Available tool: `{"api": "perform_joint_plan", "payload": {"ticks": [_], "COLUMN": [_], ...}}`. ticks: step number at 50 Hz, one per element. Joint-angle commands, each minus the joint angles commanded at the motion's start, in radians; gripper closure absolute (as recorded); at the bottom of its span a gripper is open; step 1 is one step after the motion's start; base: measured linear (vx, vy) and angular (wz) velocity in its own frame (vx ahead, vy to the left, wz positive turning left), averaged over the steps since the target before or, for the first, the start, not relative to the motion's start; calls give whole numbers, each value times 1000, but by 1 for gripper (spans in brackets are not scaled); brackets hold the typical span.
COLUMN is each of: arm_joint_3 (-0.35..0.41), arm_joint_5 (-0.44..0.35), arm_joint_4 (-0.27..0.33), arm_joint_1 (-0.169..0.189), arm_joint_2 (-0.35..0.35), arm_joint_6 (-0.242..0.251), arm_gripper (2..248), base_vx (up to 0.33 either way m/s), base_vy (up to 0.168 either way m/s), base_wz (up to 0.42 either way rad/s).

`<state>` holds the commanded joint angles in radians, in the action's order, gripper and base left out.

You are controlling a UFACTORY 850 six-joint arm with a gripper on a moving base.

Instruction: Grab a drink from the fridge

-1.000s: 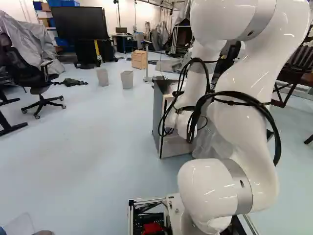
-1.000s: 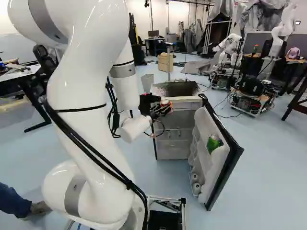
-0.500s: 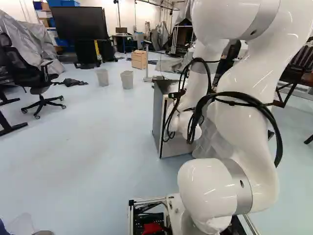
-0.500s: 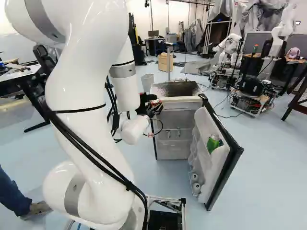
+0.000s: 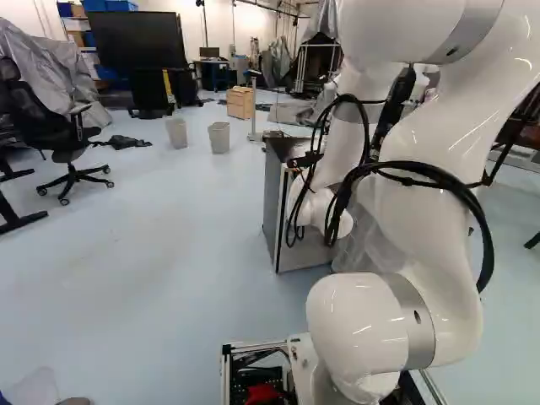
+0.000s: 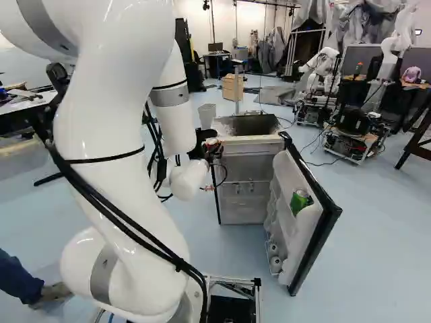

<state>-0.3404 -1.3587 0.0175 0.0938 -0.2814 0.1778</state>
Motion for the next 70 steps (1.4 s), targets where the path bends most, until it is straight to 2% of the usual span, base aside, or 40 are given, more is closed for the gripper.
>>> {"api": "perform_joint_plan", "payload": {"ticks": [46, 70], "arm_joint_3": [11, -33], "arm_joint_5": [272, 300], "arm_joint_4": [1, 1], "arm_joint_1": [1, 16], "arm_joint_2": [130, 152], "arm_joint_6": [0, 0], "arm_gripper": [155, 155], "base_vx": [0, 0], "base_vy": [0, 0], "base_wz": [0, 0]}}
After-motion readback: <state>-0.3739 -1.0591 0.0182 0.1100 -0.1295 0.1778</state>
